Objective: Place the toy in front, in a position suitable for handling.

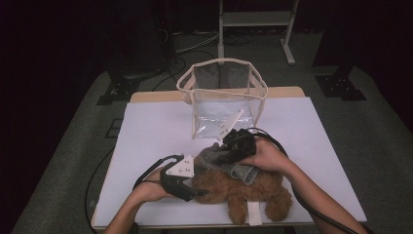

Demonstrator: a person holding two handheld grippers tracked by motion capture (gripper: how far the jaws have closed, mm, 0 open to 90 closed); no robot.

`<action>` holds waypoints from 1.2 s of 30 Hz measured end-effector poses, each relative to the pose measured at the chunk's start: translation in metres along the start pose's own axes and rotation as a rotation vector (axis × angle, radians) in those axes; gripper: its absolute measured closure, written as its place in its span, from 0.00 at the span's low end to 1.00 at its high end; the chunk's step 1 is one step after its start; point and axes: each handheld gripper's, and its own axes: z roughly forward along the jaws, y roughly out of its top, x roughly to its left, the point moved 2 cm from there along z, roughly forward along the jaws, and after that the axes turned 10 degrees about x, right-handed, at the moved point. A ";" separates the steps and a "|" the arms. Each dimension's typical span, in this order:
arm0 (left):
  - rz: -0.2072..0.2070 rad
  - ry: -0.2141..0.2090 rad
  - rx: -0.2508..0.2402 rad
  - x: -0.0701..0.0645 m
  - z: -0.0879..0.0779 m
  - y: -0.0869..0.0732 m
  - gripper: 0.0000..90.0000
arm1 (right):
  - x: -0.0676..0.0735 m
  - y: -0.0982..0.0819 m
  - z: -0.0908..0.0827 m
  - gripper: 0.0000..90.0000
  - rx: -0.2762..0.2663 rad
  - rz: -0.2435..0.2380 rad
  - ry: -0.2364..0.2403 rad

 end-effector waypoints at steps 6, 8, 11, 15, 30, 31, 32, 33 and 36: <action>-0.010 0.012 0.013 0.004 0.000 0.001 0.40 | 0.012 -0.046 -0.030 0.83 -0.026 0.058 -0.040; -0.015 0.017 0.018 0.006 0.000 0.002 0.40 | 0.015 -0.061 -0.042 0.83 -0.050 0.081 -0.059; -0.014 0.022 0.026 0.010 -0.002 0.005 0.39 | 0.019 -0.082 -0.055 0.82 -0.078 0.115 -0.085; -0.014 0.029 0.017 0.015 -0.004 0.015 0.36 | 0.019 -0.101 -0.063 0.82 -0.121 0.154 -0.097; 0.028 -0.014 0.027 0.024 0.020 0.045 0.34 | 0.019 -0.095 -0.058 0.82 -0.131 0.119 -0.100; 0.026 -0.013 0.027 0.024 0.020 0.043 0.34 | 0.019 -0.099 -0.061 0.82 -0.136 0.131 -0.102; 0.025 -0.009 0.028 0.024 0.019 0.042 0.34 | 0.019 -0.105 -0.063 0.82 -0.142 0.138 -0.110; 0.022 -0.007 0.027 0.025 0.019 0.041 0.34 | 0.020 -0.110 -0.066 0.82 -0.146 0.157 -0.111; 0.017 -0.001 0.034 0.025 0.016 0.038 0.34 | 0.024 -0.128 -0.073 0.82 -0.173 0.196 -0.120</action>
